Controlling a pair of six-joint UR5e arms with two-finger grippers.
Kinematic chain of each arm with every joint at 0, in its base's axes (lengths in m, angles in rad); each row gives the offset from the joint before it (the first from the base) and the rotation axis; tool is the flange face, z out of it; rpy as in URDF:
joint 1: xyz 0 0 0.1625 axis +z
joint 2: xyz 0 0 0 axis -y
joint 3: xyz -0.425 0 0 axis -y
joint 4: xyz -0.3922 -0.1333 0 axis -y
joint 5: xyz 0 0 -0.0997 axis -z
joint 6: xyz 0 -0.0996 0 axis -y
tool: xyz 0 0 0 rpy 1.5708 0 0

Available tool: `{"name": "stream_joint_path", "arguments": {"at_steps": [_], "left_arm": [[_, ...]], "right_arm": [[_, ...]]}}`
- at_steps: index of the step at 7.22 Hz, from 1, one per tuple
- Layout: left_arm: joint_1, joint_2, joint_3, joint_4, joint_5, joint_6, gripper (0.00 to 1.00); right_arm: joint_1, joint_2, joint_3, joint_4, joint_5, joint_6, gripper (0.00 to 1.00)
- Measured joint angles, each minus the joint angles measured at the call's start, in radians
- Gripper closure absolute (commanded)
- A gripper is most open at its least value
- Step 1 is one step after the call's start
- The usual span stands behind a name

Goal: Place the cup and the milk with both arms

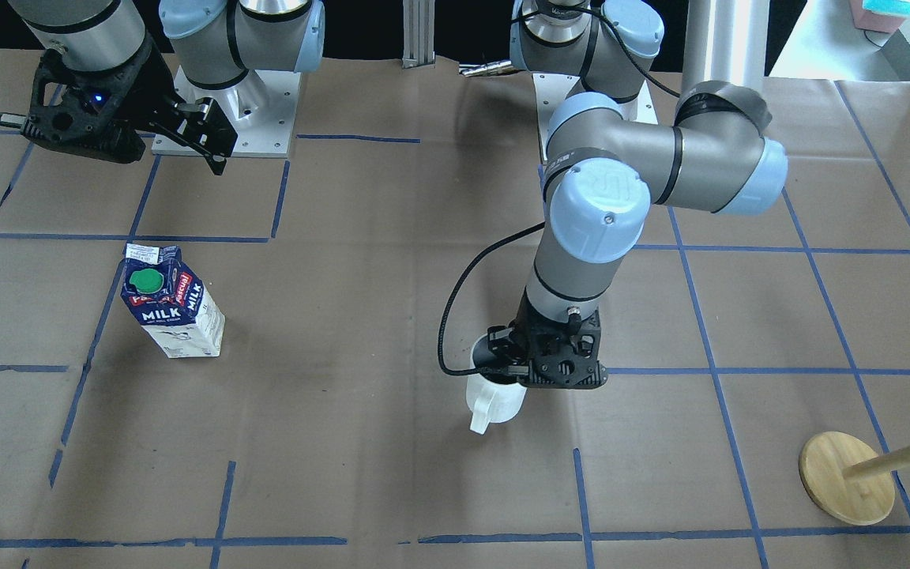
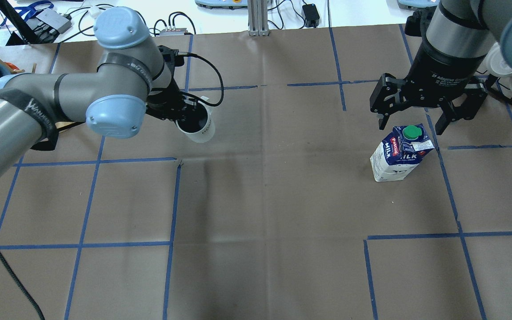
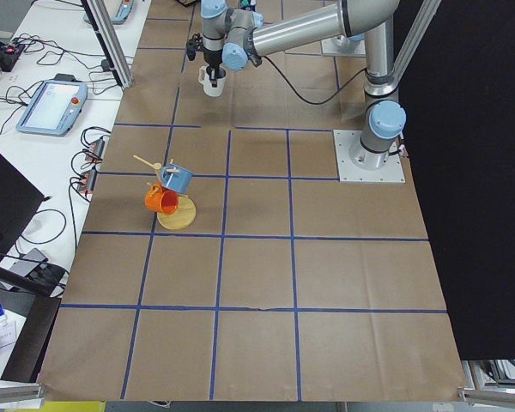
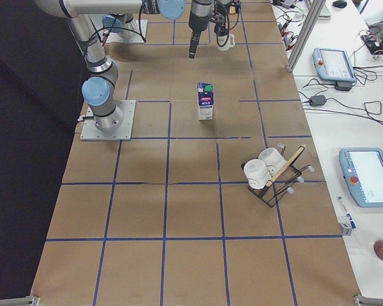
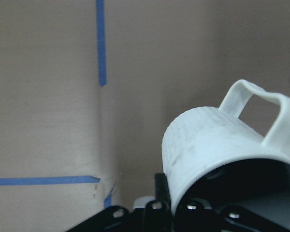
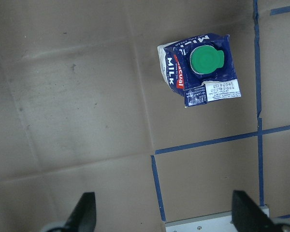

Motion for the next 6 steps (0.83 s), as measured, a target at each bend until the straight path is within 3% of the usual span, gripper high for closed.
{"name": "stream_joint_path", "arguments": {"at_steps": [6], "left_arm": [[-0.033, -0.149, 0.164, -0.149, -0.078, -0.101, 1.0]], "right_arm": [[0.0, 0.0, 0.0, 0.0, 0.0, -0.001, 0.0]]}}
